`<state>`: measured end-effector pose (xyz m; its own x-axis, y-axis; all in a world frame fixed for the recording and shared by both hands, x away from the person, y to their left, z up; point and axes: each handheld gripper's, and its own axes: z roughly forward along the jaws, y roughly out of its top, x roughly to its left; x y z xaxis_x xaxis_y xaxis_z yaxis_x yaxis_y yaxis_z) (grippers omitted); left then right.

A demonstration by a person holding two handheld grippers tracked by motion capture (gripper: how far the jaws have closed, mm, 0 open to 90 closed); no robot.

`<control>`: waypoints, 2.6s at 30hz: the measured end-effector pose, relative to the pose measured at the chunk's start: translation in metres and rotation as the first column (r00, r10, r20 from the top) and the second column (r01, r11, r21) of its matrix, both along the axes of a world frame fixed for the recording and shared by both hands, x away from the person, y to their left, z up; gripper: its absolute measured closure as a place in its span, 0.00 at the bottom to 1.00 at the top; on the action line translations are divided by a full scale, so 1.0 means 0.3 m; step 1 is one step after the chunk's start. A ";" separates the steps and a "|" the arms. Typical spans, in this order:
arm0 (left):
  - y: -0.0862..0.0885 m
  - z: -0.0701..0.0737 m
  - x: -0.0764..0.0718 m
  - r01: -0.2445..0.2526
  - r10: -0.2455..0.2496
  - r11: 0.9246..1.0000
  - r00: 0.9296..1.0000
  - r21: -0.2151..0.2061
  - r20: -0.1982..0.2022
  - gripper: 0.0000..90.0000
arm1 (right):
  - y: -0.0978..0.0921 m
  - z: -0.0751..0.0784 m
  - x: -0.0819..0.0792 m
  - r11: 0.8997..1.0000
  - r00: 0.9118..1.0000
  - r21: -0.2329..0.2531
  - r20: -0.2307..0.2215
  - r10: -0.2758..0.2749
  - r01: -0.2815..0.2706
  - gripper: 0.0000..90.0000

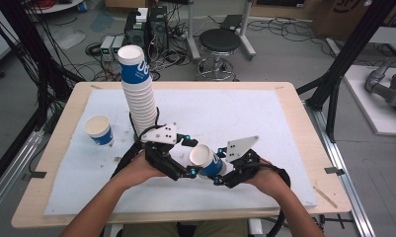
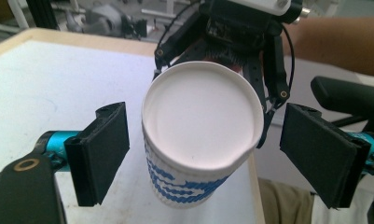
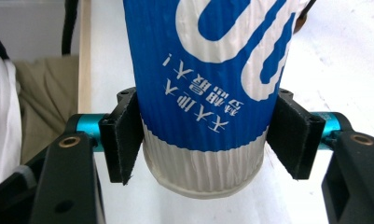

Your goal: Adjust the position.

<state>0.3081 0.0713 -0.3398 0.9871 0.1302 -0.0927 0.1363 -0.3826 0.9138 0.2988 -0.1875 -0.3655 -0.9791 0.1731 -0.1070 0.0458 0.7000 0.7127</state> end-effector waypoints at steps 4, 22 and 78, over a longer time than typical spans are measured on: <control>-0.015 0.001 0.004 0.011 -0.010 0.999 1.000 0.041 -0.012 0.18 | 0.018 0.015 -0.001 0.997 1.000 -0.069 0.009 0.022 -0.021 0.37; -0.051 -0.030 0.016 0.074 -0.061 0.979 0.995 0.191 -0.075 0.30 | 0.089 0.044 -0.020 0.955 0.995 -0.288 0.045 0.084 -0.067 0.36; 0.103 -0.128 0.019 -0.076 0.070 0.972 0.997 -0.221 -0.037 0.33 | -0.170 -0.047 -0.040 0.876 0.967 0.412 -0.083 -0.239 0.252 0.23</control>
<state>0.3137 0.1022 -0.3782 0.9722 0.1746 -0.1561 0.1842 -0.1582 0.9701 0.2867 -0.2385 -0.3795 -0.9008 0.4307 0.0552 0.2018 0.3027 0.9315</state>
